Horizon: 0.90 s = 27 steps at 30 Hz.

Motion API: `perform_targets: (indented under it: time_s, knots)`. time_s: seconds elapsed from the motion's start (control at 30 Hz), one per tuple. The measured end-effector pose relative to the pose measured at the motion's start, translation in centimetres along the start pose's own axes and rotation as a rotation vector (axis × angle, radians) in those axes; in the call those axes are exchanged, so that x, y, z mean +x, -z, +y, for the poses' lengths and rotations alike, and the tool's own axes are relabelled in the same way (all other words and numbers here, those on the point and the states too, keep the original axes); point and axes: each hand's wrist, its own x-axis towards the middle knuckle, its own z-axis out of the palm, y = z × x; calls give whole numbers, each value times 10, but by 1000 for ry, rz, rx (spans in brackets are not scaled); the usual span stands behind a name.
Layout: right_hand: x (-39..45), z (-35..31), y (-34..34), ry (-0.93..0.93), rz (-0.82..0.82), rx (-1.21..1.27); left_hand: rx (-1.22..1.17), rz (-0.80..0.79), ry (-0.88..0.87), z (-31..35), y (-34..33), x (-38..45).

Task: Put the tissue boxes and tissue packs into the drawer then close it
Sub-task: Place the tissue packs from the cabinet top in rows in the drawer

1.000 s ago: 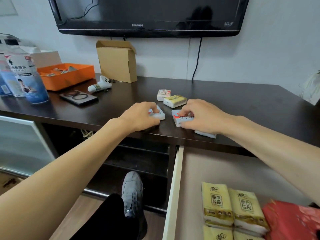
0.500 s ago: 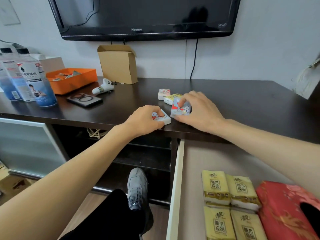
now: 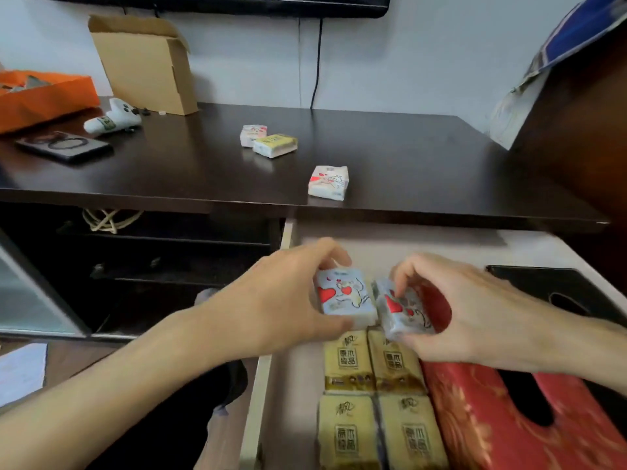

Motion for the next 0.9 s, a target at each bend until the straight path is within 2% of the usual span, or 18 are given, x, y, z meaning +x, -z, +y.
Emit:
perform_targets:
  time_s: [0.13, 0.4, 0.53, 0.9]
  knots:
    - [-13, 2, -17, 69, -108, -230, 144, -53, -83, 7, -30, -14]
    - [-10, -3, -21, 75, -170, -311, 354, -3, -278, -2, -41, -26]
    - [-5, -6, -24, 88, -195, -398, 376, 1, -281, 0, -47, -26]
    - [3, -11, -27, 81, -228, -385, 399, -55, -276, -7, -53, -23]
